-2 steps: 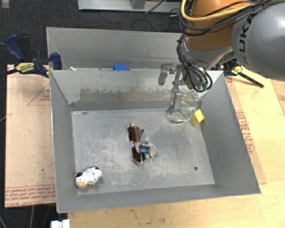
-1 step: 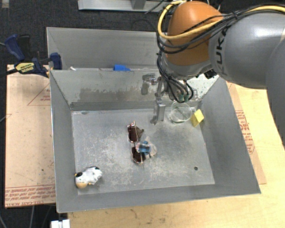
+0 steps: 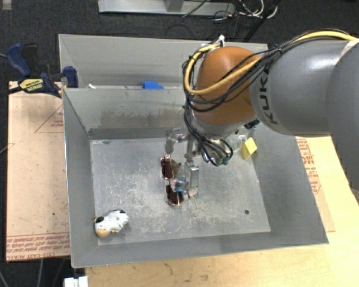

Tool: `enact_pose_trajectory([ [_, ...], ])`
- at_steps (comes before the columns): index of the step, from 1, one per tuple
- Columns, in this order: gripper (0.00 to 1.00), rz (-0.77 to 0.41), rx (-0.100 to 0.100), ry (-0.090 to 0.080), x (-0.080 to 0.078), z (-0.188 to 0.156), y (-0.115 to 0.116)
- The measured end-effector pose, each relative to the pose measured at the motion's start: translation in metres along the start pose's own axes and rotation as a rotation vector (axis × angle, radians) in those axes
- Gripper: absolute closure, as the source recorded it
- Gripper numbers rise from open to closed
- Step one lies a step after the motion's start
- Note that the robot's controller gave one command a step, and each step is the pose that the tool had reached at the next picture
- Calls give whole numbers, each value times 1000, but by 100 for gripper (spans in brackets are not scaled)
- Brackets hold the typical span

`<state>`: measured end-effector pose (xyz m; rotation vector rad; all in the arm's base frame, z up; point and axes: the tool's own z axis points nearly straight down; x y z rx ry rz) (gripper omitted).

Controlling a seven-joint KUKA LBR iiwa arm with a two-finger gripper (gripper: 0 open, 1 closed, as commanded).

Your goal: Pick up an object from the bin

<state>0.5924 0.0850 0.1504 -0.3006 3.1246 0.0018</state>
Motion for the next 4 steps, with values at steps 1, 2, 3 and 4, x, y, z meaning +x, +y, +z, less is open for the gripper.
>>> enact_pose_trajectory([
  [1,0,-51,0,4,-7,17,32],
  [2,0,-76,-1,-1,-16,8,35],
  [3,0,-151,-1,2,-38,-30,6],
  [4,0,-159,1,-4,-29,-45,-6],
])
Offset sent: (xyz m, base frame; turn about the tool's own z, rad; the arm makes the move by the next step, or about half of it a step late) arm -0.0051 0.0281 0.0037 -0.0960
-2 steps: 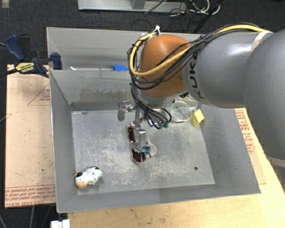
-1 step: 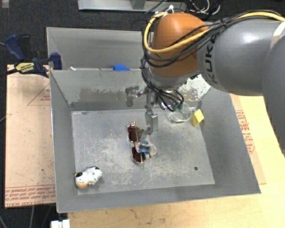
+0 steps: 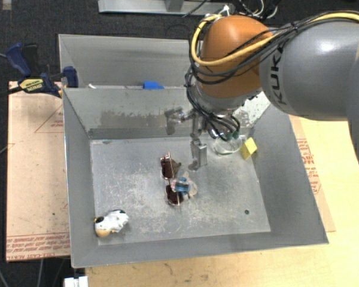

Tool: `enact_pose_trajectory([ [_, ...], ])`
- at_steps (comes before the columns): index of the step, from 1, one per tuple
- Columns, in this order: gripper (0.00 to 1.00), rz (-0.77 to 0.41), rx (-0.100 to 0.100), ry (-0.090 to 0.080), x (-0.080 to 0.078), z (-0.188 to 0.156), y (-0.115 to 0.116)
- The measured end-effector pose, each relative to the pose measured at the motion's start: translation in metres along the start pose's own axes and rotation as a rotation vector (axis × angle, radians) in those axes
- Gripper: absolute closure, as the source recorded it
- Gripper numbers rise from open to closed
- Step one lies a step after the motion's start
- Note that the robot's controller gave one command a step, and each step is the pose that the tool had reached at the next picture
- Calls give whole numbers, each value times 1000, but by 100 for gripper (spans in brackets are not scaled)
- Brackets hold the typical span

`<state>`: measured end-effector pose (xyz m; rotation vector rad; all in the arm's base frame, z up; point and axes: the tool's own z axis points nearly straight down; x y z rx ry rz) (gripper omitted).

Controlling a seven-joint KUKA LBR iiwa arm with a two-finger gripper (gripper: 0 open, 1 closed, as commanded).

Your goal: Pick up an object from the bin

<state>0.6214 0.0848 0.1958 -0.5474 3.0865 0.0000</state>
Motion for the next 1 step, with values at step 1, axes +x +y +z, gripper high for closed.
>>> enact_pose_trajectory([
  [1,0,-49,0,-1,20,54,-3],
])
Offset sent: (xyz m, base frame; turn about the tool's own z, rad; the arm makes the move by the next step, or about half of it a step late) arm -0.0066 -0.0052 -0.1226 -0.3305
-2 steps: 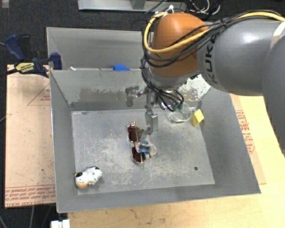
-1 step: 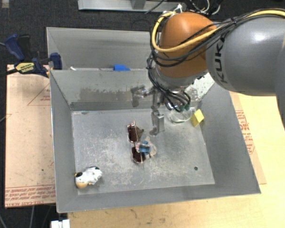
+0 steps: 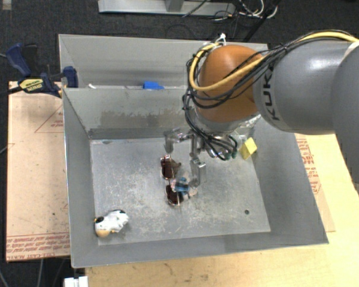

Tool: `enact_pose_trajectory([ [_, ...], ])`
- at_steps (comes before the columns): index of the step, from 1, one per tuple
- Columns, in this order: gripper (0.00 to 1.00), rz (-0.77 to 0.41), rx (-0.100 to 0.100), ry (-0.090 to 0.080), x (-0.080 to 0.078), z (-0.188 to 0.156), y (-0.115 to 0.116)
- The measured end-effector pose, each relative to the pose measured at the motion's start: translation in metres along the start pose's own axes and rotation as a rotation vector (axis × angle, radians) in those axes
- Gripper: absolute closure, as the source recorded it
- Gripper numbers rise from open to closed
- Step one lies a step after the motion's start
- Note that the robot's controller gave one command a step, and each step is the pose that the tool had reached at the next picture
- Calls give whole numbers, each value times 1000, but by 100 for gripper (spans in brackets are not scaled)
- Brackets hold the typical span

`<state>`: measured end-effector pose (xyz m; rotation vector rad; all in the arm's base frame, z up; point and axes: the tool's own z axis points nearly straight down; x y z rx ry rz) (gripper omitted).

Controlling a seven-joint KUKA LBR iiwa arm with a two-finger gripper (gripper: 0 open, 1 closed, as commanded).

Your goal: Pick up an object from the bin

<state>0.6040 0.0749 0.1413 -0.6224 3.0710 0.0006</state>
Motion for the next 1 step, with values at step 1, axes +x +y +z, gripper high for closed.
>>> enact_pose_trajectory([
  [1,0,-167,-3,7,-4,43,1],
])
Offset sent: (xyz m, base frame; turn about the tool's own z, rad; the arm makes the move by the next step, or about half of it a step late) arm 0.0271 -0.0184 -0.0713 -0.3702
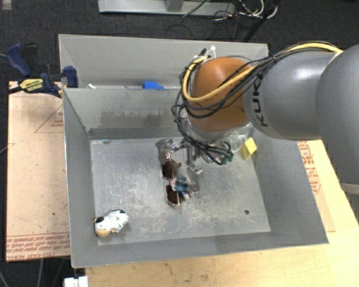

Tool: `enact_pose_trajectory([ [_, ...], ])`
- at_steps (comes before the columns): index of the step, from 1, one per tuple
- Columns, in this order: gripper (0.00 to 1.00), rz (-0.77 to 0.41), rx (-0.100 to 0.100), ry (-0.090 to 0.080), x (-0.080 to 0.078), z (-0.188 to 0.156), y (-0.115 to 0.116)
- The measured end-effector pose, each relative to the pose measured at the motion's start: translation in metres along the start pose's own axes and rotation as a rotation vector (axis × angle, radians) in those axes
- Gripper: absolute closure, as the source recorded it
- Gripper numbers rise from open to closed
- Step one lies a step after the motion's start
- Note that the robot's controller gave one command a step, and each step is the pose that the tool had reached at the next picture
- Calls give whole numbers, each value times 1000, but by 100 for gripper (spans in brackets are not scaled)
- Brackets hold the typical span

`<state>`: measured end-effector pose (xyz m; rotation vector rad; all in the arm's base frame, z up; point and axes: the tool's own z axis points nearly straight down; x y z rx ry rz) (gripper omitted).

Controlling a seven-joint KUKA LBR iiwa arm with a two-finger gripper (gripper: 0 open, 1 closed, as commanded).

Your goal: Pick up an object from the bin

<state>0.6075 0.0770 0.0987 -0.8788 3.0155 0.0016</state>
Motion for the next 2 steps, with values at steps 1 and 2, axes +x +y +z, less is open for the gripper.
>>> enact_pose_trajectory([
  [1,100,-199,1,-5,-11,27,-30],
  [2,100,-199,1,-5,-11,27,-30],
])
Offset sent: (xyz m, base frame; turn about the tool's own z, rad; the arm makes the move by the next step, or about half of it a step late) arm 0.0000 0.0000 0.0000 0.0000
